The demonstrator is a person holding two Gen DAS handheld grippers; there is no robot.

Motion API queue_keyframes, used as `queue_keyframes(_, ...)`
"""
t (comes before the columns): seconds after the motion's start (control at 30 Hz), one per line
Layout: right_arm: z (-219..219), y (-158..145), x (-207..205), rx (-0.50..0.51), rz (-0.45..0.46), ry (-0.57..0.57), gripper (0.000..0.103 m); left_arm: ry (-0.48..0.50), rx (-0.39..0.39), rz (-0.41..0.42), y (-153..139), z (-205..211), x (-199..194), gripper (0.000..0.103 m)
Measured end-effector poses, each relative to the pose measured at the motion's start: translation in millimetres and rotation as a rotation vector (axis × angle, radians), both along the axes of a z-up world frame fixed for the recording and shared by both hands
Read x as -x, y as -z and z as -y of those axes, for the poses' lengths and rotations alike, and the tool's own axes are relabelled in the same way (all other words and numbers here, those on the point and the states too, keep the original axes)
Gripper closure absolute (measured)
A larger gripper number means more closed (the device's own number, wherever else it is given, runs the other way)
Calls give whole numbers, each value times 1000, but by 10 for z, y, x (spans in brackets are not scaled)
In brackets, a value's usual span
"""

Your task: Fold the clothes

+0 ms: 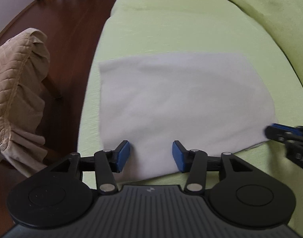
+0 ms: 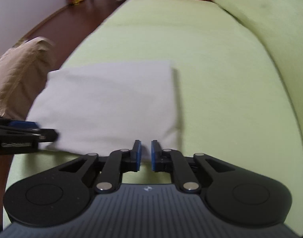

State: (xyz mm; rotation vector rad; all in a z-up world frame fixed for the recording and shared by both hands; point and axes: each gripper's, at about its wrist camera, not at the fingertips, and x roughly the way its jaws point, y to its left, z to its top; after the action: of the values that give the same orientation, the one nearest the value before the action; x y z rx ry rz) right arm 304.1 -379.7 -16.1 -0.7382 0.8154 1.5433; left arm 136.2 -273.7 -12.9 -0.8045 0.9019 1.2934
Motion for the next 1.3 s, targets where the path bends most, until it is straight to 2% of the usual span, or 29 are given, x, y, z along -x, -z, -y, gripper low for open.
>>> queue_keyframes(0.13,123,-88,-44,25,79,64,94,-33,1,8,-200,110,72,50)
queue_keyframes(0.23,176,-208,-51,-10,52,67,93,-14,-23,10,-286,123,40,50)
queue_keyframes(0.33,106,-224,107,-41,35,17,93,-11,-31,14,-239,59,8,50)
queue_keyframes(0.43,10,-129,258,-56,8,-17,92,-22,3,6,-37,-8,17,50)
queue_keyframes(0.5,-50,-25,249,-38,23,-15,92,-22,-4,10,42,-17,64,43)
queue_keyframes(0.57,-59,40,168,-31,19,6,92,-23,-11,5,74,-22,124,36)
queue_keyframes(0.63,-18,32,48,-25,1,43,99,-30,-4,12,65,-14,176,35)
queue_keyframes(0.67,-6,11,19,-19,14,55,99,-35,1,12,48,-2,202,36)
queue_keyframes(0.73,33,-40,-40,-2,53,96,90,-34,3,-4,-40,82,289,39)
queue_keyframes(0.8,108,-107,-136,10,51,153,88,-14,2,9,-125,205,384,39)
queue_keyframes(0.93,432,-293,-320,-6,-76,276,71,-36,18,35,-208,512,668,38)
queue_keyframes(1.03,637,-320,-310,2,-152,313,69,56,-48,-54,-221,710,599,36)
queue_keyframes(1.07,660,-305,-306,10,-180,321,69,115,-68,-44,-229,747,533,36)
queue_keyframes(1.1,673,-283,-320,17,-234,339,69,184,-91,-27,-240,785,453,33)
queue_keyframes(1.17,683,-226,-376,25,-363,394,68,263,-136,-33,-267,819,346,33)
queue_keyframes(1.3,641,-30,-454,59,-554,528,65,504,-240,-198,-167,820,112,33)
